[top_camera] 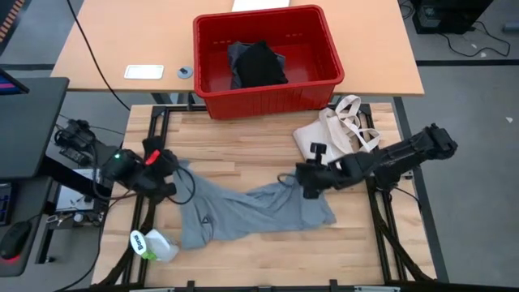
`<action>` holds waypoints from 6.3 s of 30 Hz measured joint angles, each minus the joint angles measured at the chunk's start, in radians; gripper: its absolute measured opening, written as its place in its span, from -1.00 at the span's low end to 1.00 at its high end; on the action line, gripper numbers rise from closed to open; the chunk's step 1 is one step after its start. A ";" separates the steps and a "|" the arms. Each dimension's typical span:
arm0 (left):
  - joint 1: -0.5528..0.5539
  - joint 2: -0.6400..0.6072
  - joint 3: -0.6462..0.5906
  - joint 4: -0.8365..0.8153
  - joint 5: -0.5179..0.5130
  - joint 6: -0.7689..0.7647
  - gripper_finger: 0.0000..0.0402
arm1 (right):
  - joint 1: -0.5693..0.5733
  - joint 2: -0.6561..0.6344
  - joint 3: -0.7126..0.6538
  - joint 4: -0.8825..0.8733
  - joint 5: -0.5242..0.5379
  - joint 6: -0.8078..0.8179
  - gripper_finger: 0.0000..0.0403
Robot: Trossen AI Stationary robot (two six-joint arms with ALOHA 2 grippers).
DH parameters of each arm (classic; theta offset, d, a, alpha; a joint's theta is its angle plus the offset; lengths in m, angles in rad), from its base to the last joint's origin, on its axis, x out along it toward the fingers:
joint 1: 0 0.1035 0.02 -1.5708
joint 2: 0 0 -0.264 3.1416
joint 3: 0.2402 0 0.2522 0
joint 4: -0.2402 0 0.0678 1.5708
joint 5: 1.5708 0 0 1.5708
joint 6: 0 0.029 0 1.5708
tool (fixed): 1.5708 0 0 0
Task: Fold Laundry from Bin
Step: Fold the gray shirt
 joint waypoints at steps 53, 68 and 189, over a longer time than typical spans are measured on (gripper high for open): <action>-0.174 0.679 -0.223 0.589 0.470 -0.239 -0.05 | 0.544 0.303 -0.227 -0.234 -0.357 0.953 -0.01; -0.205 0.667 -0.074 0.554 0.558 -0.199 -0.05 | 0.642 0.099 -0.108 -0.424 -0.386 1.155 -0.04; 0.142 0.690 -0.270 1.669 -0.471 0.655 -0.42 | 0.286 0.093 -0.517 1.480 -0.016 -0.122 -0.12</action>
